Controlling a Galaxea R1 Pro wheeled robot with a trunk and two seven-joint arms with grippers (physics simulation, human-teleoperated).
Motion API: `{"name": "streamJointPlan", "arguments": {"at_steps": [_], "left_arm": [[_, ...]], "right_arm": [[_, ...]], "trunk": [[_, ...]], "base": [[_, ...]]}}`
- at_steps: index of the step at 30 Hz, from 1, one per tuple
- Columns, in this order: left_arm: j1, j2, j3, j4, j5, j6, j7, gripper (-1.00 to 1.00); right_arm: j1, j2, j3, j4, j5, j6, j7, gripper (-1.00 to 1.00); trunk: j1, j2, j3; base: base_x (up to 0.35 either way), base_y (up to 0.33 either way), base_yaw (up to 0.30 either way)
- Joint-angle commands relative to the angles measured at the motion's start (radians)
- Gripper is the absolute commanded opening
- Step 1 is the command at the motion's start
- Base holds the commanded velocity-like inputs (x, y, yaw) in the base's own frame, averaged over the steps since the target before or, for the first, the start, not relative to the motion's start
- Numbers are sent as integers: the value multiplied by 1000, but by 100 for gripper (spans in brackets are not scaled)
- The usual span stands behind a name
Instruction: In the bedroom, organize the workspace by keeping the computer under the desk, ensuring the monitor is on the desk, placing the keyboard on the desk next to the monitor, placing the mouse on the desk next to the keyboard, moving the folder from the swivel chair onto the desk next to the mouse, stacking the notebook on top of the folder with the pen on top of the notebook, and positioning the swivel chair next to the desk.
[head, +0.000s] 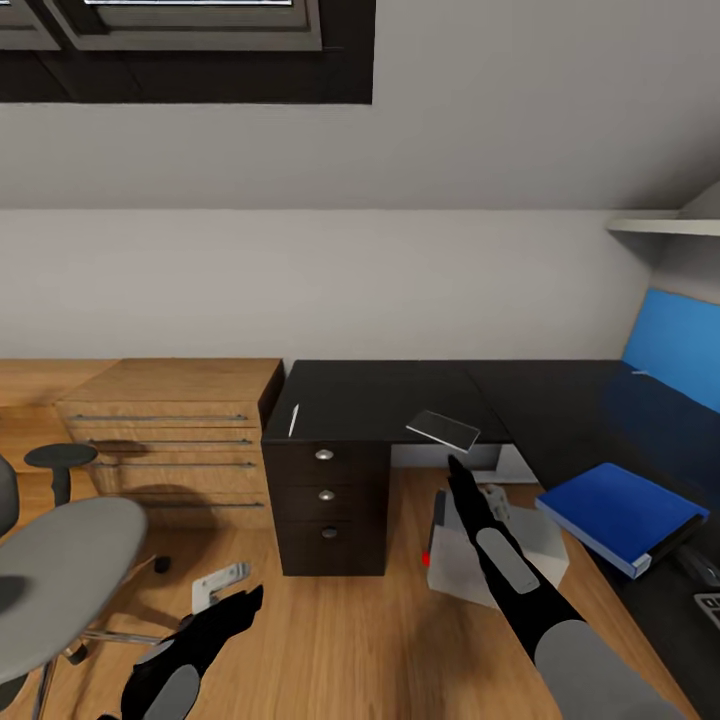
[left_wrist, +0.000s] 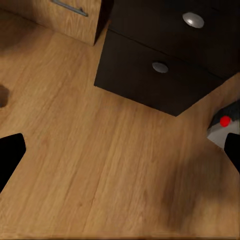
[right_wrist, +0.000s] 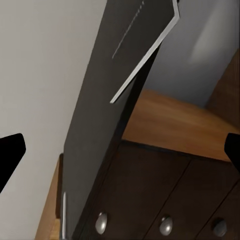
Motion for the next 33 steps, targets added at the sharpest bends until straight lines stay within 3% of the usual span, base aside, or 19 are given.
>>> {"name": "streamJointPlan", "arguments": {"at_steps": [1,4,8,9,10,12,23,24,29,33], "left_arm": [[5,1,-3,-16,8,8,17,100],[46,2,-6,-35,9,18,38,100],[93,2,-20,19,7,-30,46,100],[97,2,-24,33,6,-40,46,100],[102,0,-60,53,5,-56,49,100],[102,-2,-73,57,5,-58,52,100],[103,-6,-92,161,0,-63,51,100],[103,-7,-93,165,0,-63,51,100],[103,-9,-96,172,-5,-63,51,100],[103,-28,-114,177,-26,-75,51,100]], "right_arm": [[-1,-2,7,3,-10,-8,3,100],[-2,-4,8,6,-10,-5,7,100],[-1,-5,14,6,4,-5,77,100],[-1,-6,14,7,13,-5,88,100],[0,-14,15,7,28,0,101,100],[0,-17,15,7,30,0,103,100],[2,-22,9,16,28,-3,94,100],[2,-22,6,22,22,-1,81,100],[2,-21,-71,30,-109,7,48,100],[2,-22,-101,30,-167,27,46,100]], "trunk": [[4,-8,-4],[15,-29,-14],[31,-57,-26],[35,-64,-29],[38,-71,-32],[46,-85,-39],[88,-162,-73],[92,-169,-76],[111,-204,-92],[119,-218,-98]], "base": [[0,0,0],[0,0,0],[0,0,0],[0,0,0],[0,0,0],[0,0,0],[0,0,0],[0,0,0],[0,0,0],[0,0,0]]}}
